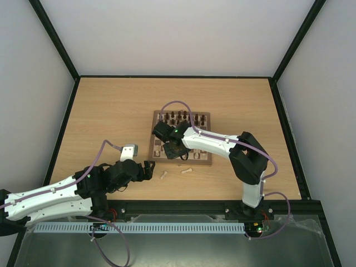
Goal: Set up the chess pieces on the board
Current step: Move the chess piece to the chessboard.
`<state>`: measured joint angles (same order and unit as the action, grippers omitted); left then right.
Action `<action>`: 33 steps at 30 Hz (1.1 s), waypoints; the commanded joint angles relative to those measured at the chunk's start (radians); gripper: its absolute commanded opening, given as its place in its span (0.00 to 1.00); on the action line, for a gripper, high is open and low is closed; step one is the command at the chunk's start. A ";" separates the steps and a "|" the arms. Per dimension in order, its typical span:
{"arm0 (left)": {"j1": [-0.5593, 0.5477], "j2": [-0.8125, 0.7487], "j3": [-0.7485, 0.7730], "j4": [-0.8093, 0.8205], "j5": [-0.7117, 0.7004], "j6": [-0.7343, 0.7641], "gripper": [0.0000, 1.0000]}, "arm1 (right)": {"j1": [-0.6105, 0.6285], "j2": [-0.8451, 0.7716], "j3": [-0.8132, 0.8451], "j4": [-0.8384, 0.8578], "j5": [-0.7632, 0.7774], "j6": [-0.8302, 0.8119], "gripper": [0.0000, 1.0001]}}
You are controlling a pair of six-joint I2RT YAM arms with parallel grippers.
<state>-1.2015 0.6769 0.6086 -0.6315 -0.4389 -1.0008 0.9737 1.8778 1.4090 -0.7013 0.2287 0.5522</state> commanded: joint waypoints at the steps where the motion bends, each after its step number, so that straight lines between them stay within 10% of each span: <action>1: -0.001 0.000 0.029 -0.028 -0.021 -0.006 0.99 | -0.005 0.022 0.006 -0.018 -0.019 -0.013 0.10; 33: 0.000 0.003 0.029 -0.033 -0.029 -0.012 0.99 | 0.005 0.059 0.058 0.021 -0.081 -0.041 0.10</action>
<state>-1.2011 0.6769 0.6086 -0.6434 -0.4465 -1.0065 0.9737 1.9060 1.4467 -0.6590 0.1608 0.5228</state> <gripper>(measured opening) 0.991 0.097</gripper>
